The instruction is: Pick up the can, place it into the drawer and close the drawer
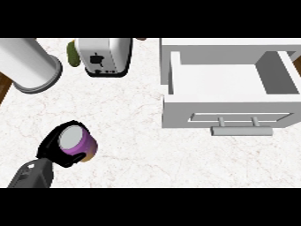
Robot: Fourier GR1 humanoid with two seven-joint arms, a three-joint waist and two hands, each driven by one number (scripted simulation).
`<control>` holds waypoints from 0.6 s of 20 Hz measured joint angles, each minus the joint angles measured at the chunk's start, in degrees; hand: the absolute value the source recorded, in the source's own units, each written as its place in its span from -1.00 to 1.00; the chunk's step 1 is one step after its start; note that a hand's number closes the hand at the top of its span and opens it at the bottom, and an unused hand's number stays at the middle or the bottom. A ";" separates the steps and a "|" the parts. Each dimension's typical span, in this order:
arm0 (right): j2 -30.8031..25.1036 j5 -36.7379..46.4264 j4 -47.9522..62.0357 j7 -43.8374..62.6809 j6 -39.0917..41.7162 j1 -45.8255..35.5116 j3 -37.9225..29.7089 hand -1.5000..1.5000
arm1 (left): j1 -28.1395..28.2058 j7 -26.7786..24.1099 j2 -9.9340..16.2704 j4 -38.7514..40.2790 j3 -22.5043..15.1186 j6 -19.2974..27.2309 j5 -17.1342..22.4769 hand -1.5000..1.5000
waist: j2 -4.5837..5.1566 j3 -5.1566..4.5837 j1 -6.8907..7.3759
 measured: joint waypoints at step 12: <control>0.49 -0.33 -2.26 0.60 -2.03 0.51 0.65 -1.00 | -1.59 3.13 -9.80 -12.60 4.78 18.23 6.82 1.00 | -0.11 0.04 0.37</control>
